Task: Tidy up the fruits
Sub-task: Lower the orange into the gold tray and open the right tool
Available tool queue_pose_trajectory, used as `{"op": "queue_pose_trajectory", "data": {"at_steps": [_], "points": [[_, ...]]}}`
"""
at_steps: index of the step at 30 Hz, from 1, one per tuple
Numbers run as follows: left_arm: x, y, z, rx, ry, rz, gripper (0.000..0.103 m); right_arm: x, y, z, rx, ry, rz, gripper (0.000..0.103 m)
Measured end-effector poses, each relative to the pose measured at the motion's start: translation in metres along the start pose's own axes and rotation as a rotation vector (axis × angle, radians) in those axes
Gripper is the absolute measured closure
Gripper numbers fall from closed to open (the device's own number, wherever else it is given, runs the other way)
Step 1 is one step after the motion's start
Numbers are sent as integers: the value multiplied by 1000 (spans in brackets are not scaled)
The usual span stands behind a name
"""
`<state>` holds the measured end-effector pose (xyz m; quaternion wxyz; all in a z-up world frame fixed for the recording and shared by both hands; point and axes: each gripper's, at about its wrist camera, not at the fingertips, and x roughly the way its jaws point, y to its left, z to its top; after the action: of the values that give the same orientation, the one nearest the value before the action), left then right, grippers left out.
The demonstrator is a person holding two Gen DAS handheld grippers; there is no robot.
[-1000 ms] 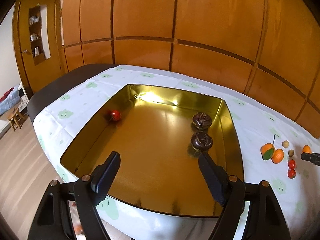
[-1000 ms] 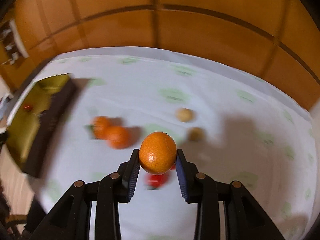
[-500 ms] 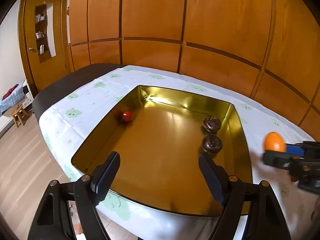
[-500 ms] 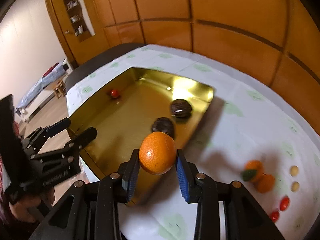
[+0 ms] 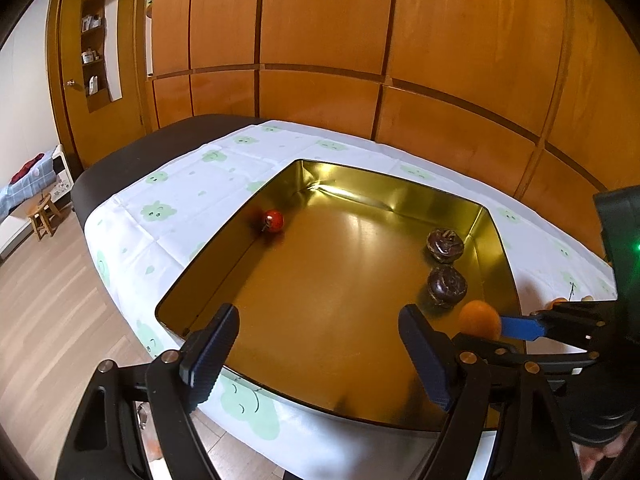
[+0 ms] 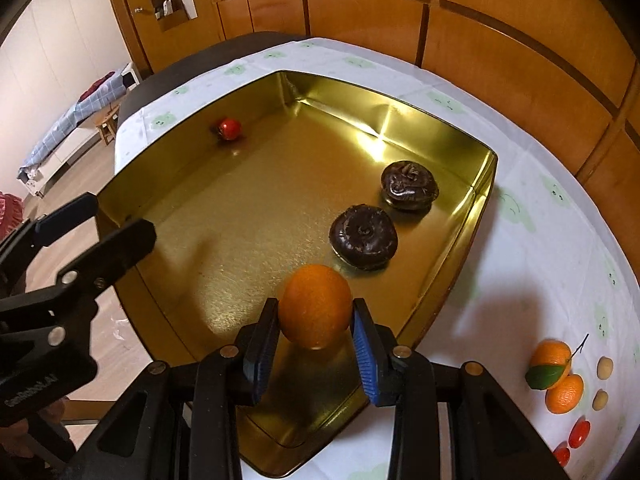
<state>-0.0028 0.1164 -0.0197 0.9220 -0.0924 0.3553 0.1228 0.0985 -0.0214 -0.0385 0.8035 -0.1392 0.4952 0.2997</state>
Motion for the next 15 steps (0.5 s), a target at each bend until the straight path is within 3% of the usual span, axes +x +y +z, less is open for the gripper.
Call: {"op": "queue_pose_trajectory", "data": {"at_steps": [7, 15], "points": [[-1, -6, -2, 16, -1, -12, 21, -10, -8, -8, 55, -46, 1, 67], [-10, -20, -1, 52, -18, -47, 21, -58, -16, -25, 93, -210, -39, 67]]}}
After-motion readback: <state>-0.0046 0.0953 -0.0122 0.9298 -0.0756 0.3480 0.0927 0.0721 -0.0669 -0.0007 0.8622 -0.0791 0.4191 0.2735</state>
